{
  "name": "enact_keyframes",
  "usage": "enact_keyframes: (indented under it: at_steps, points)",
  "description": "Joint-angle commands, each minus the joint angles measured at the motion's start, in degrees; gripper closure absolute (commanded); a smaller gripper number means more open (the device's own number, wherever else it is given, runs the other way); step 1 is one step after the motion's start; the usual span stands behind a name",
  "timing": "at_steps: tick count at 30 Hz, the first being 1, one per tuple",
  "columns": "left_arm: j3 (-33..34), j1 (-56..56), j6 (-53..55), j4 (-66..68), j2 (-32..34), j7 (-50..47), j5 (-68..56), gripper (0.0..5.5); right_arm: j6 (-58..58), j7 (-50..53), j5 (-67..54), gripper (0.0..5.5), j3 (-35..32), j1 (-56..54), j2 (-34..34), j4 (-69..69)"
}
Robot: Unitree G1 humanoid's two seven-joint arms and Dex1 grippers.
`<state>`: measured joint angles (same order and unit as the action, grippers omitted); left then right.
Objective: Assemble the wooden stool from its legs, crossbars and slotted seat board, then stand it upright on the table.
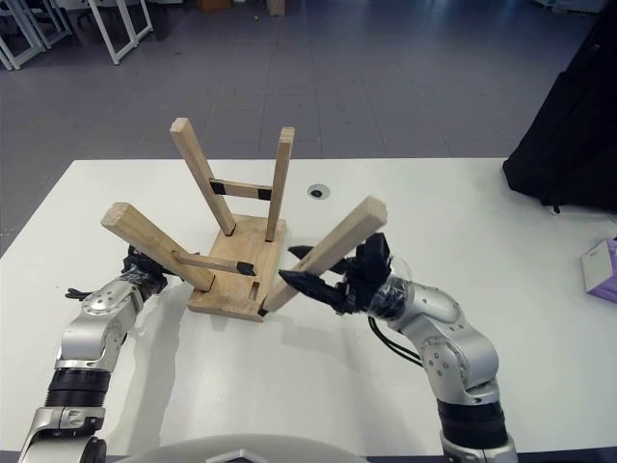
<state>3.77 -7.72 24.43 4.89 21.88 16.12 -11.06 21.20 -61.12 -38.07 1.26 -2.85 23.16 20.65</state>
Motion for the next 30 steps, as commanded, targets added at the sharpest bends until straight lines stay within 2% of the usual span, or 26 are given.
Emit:
enact_keyframes:
  at_steps: [1, 10, 23, 30]
  points:
    - [0.26, -1.52, -0.1, 0.85, -0.31, 0.75, 0.39, 0.26, -13.02, -5.93, 7.41, 3.47, 2.69, -4.99, -0.54, -10.18]
    - [-0.56, -2.4, 0.14, 1.41, -1.55, 1.53, 0.77, 0.26, -23.08, -5.72, 12.91, 3.47, 6.33, -10.65, -5.27, -20.96]
    - [-0.64, -2.93, 0.1, 1.74, -1.84, 1.88, 0.84, 0.26, -25.54, -7.46, 14.72, 3.47, 9.22, -13.31, -6.85, -28.3]
    - [-0.85, -3.29, 0.59, 1.7, -1.59, 2.25, 0.85, 0.26, -27.05, -6.98, 15.49, 3.47, 8.18, -15.91, -6.6, -34.03]
